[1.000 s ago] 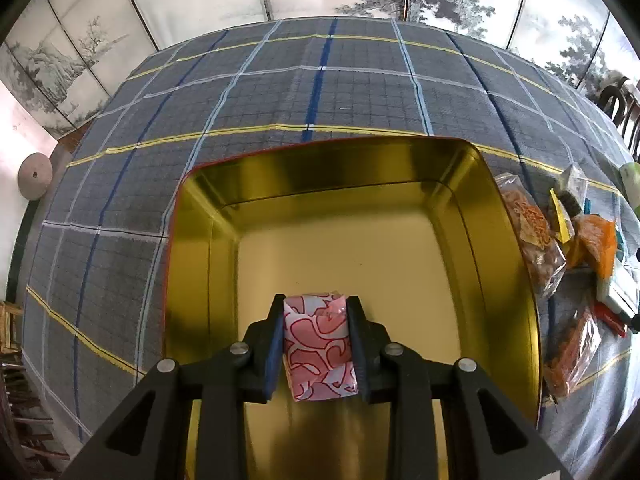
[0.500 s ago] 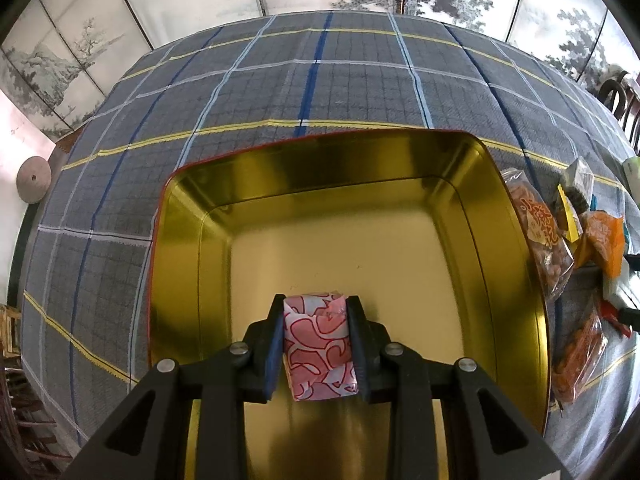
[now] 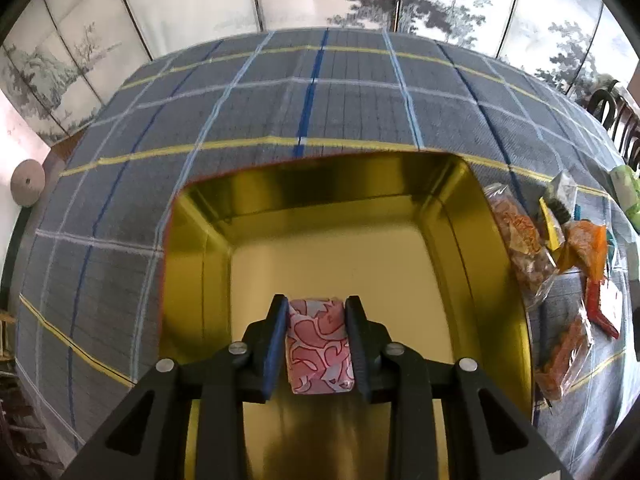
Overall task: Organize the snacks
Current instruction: 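Drop the pink packet into the gold tray while the right gripper grasps the blue-and-white box, then lower the blue-and-white box into the gold tray and open the right gripper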
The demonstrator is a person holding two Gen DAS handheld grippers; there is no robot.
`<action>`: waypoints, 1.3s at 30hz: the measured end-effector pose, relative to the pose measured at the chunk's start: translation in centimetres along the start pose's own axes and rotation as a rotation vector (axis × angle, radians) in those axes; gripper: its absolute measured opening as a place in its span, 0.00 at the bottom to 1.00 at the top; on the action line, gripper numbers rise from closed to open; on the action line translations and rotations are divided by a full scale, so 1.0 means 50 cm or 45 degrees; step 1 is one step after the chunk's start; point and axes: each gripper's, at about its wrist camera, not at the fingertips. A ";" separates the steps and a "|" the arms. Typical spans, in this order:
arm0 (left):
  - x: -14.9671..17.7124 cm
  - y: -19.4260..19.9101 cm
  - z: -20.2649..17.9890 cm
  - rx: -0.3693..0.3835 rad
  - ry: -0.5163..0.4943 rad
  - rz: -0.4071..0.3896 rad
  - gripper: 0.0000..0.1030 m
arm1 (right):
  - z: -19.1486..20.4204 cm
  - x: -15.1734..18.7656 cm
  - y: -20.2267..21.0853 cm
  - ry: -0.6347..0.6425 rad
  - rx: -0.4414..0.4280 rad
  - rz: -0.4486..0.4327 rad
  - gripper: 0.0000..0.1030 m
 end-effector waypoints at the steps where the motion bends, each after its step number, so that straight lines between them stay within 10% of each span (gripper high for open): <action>1: -0.003 0.004 0.001 0.004 0.001 -0.004 0.34 | 0.001 0.007 0.010 -0.037 -0.012 -0.025 0.46; 8: -0.012 0.047 0.039 0.121 0.147 -0.028 0.39 | 0.027 0.031 0.057 -0.202 -0.056 -0.186 0.46; 23: 0.141 0.202 0.089 -0.148 0.242 -0.147 0.44 | 0.222 -0.148 -0.091 -0.242 -0.448 -0.208 0.46; 39: 0.172 0.198 0.103 -0.188 0.155 -0.123 0.51 | 0.280 -0.198 -0.372 -0.206 -0.273 0.064 0.46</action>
Point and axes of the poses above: each gripper's, at about its wrist camera, not at the fingertips, and y roughly against the way its jaws point, z to its left, x to its underside, and after that the axes turned 11 degrees about -z, right-handed
